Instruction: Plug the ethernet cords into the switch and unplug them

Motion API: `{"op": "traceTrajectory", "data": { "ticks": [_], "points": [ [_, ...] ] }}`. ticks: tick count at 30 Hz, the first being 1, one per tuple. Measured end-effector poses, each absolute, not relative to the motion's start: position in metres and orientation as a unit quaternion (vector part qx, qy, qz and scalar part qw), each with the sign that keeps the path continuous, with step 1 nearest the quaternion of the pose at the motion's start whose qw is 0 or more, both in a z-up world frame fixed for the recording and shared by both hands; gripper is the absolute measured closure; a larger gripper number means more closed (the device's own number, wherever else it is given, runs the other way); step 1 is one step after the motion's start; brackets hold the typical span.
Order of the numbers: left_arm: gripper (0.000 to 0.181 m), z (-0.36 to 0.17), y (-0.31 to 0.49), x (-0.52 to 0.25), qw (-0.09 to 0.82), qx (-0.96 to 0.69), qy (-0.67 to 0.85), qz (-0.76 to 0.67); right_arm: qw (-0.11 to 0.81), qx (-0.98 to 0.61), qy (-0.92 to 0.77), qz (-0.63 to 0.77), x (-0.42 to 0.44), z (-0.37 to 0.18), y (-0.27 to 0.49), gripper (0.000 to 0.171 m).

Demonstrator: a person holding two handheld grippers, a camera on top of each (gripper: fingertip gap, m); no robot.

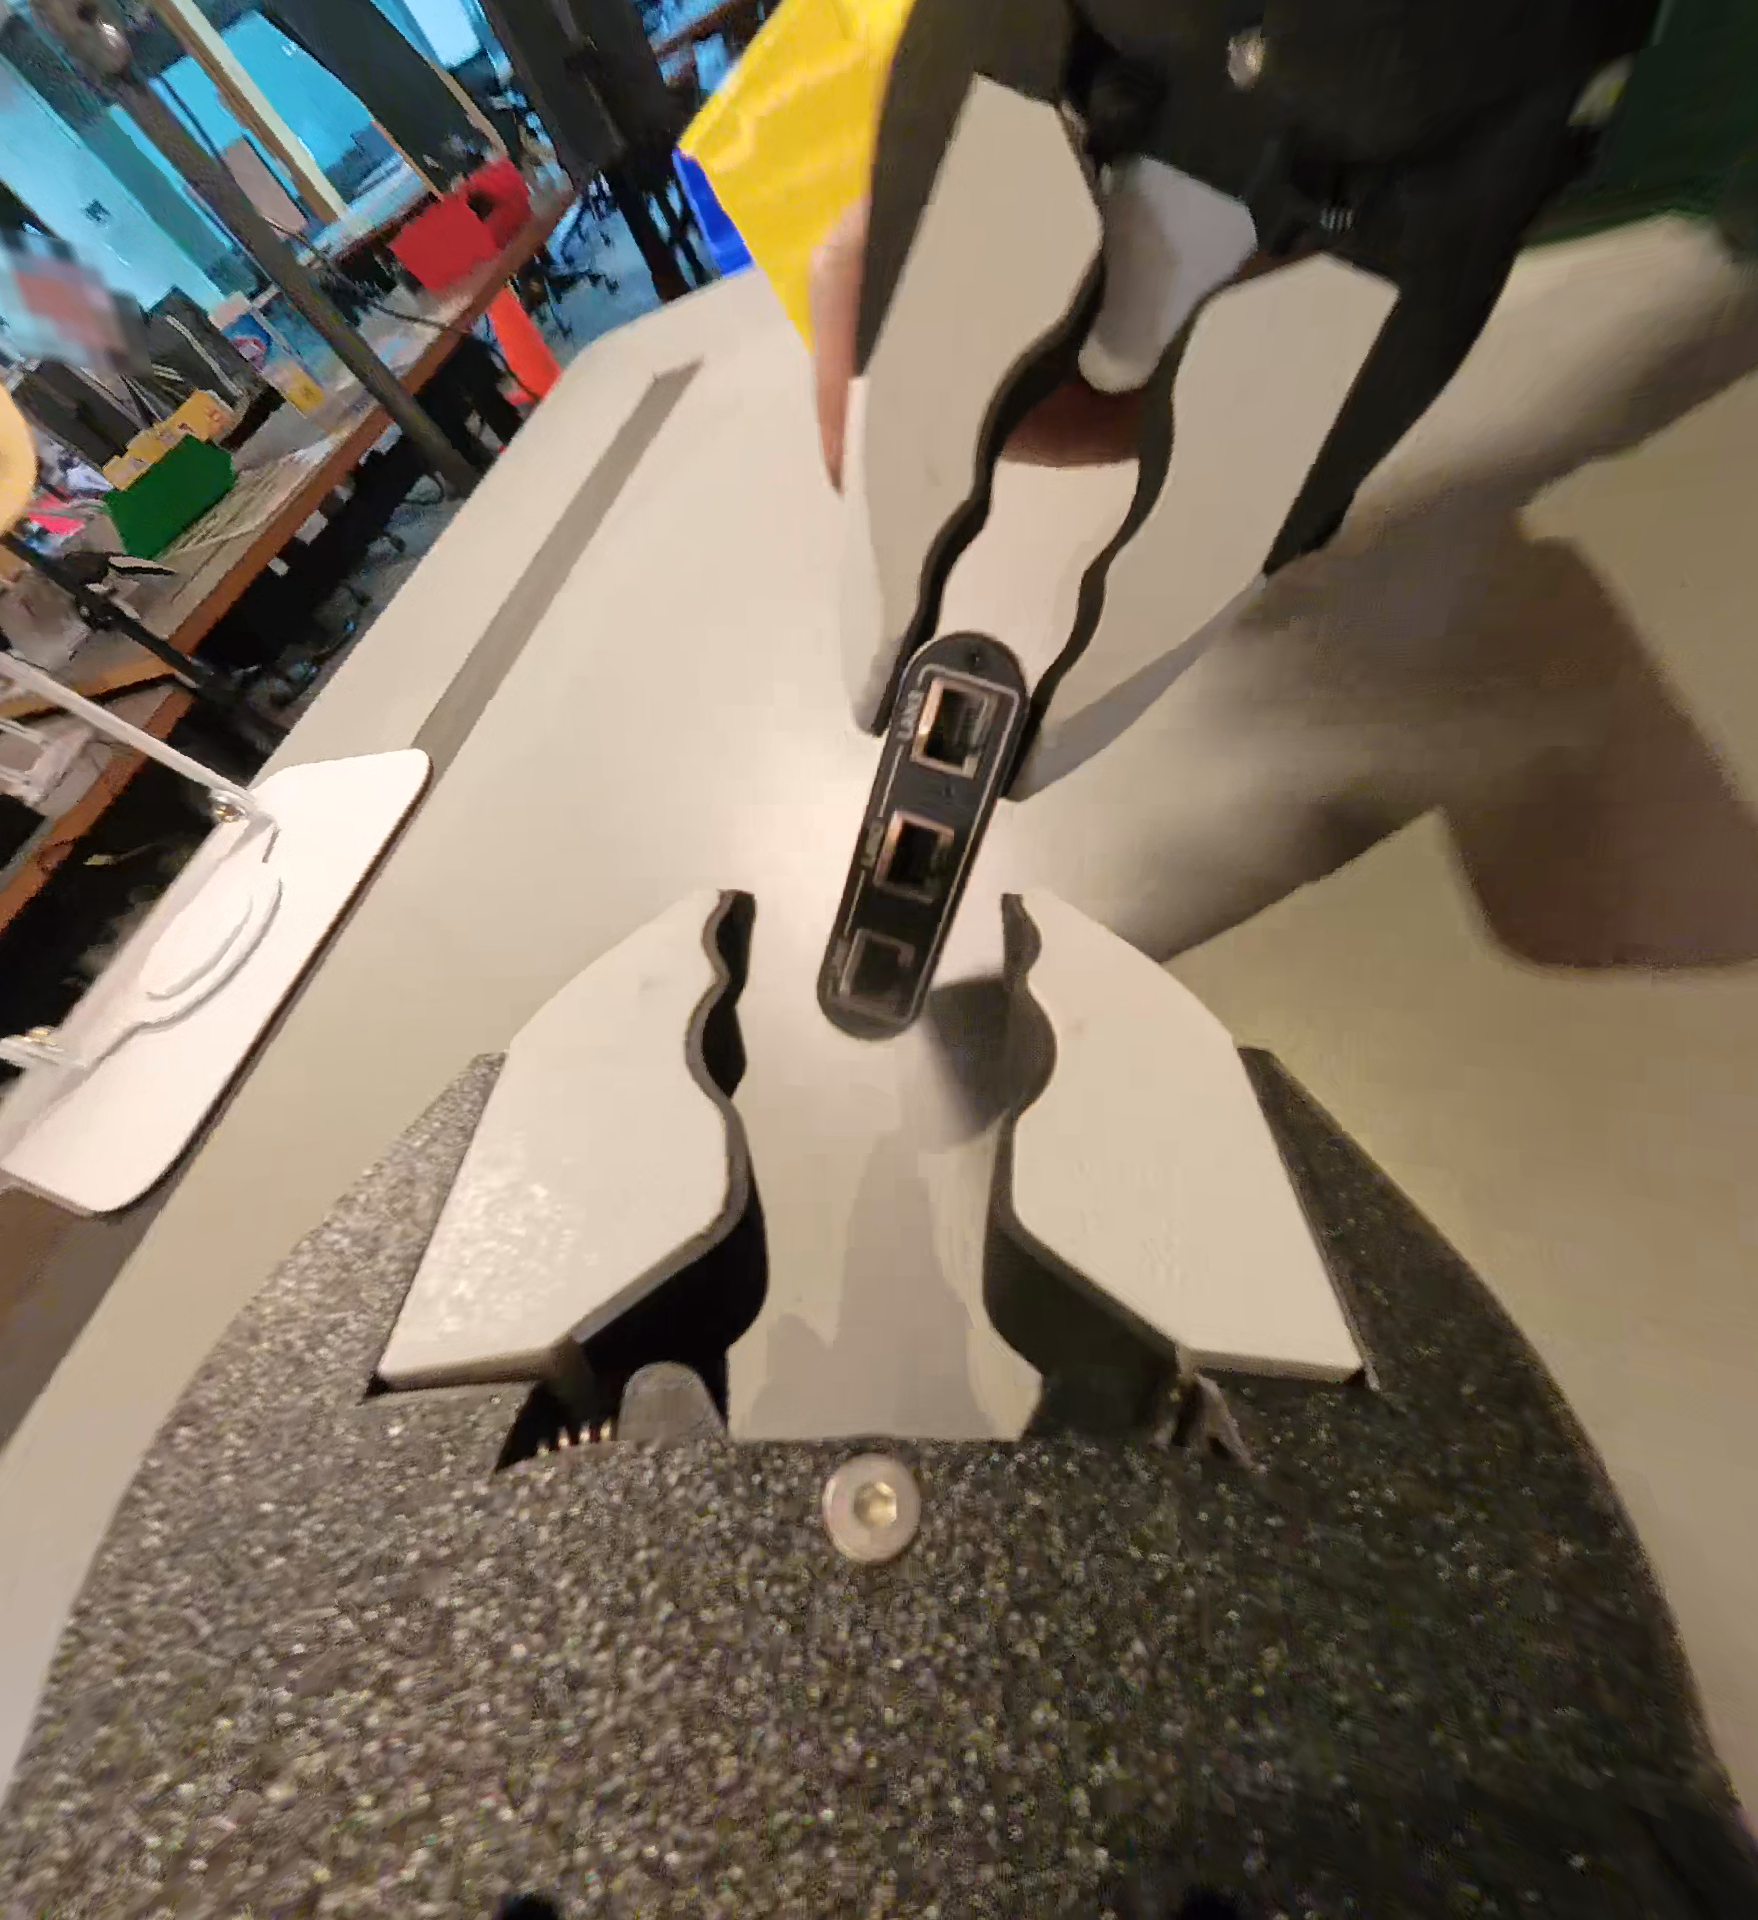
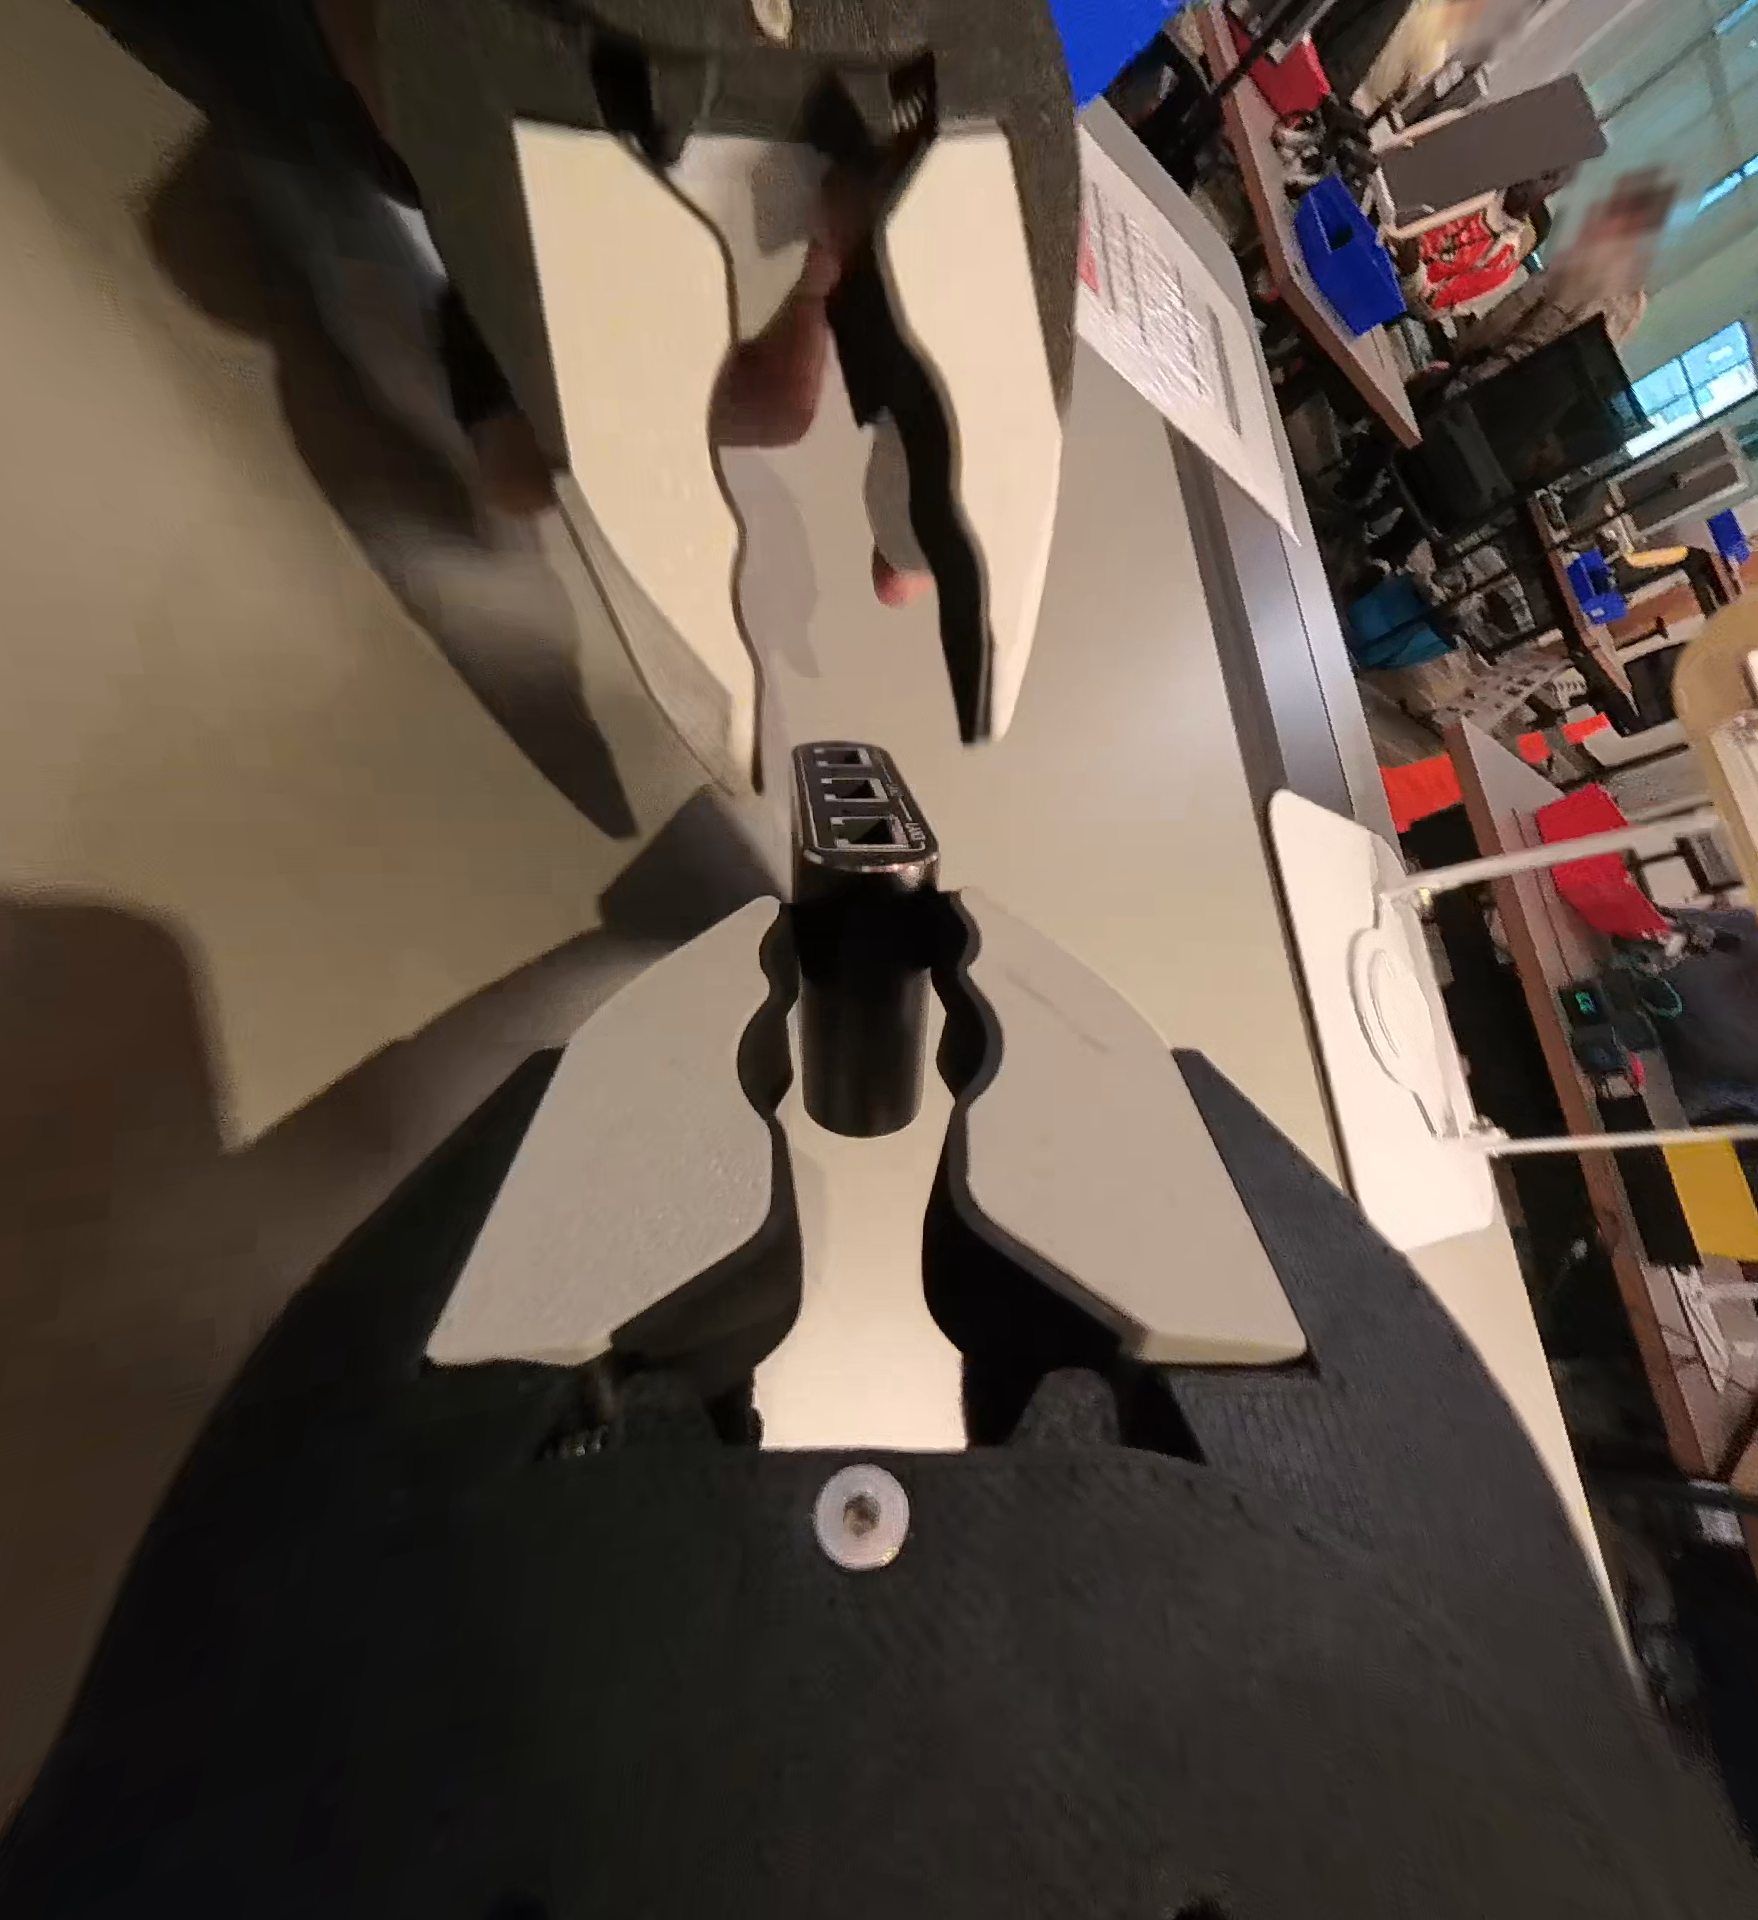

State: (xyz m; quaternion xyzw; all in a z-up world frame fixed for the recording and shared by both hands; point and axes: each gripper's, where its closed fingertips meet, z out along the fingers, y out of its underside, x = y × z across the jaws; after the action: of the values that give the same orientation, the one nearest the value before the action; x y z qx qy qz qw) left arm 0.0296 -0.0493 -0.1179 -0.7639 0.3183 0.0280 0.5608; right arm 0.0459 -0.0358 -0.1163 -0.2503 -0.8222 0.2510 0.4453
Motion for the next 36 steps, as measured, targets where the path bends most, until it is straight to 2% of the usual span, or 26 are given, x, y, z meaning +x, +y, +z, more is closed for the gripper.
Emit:
{"op": "traceTrajectory", "data": {
  "ticks": [1,5,12,17,20,24,27,31,36],
  "points": [
    [0.129,-0.114,-0.049,0.028,0.572,-0.762,0.302,0.007,0.45,-0.258,-0.818,0.247,0.048,-0.113,-0.03,0.146],
    [0.121,-0.106,-0.045,0.017,0.599,-0.761,0.247,-0.029,0.488,-0.295,-0.793,0.214,0.059,-0.088,0.004,0.146],
    [0.129,-0.11,-0.044,0.018,0.592,-0.764,0.256,-0.001,0.554,-0.433,-0.703,0.105,0.132,-0.003,0.111,0.146],
    [0.131,-0.116,-0.043,0.021,0.581,-0.767,0.272,0.017,0.491,-0.545,-0.679,-0.023,0.218,0.035,0.223,0.146],
    [0.132,-0.117,-0.042,0.021,0.579,-0.768,0.272,0.021,0.398,-0.63,-0.665,-0.048,0.259,0.021,0.282,0.146],
    [0.133,-0.116,-0.042,0.02,0.58,-0.768,0.269,0.023,0.296,-0.68,-0.671,-0.027,0.273,-0.017,0.326,0.146],
    [0.134,-0.116,-0.042,0.019,0.582,-0.768,0.267,0.027,0.213,-0.717,-0.66,0.065,0.264,-0.044,0.329,0.146],
    [0.135,-0.116,-0.042,0.02,0.581,-0.767,0.27,0.03,0.136,-0.748,-0.645,0.073,0.265,-0.08,0.343,0.146],
    [0.135,-0.118,-0.043,0.022,0.579,-0.766,0.278,0.03,0.049,-0.766,-0.62,0.16,0.258,-0.114,0.333,0.146]
  ]
}}
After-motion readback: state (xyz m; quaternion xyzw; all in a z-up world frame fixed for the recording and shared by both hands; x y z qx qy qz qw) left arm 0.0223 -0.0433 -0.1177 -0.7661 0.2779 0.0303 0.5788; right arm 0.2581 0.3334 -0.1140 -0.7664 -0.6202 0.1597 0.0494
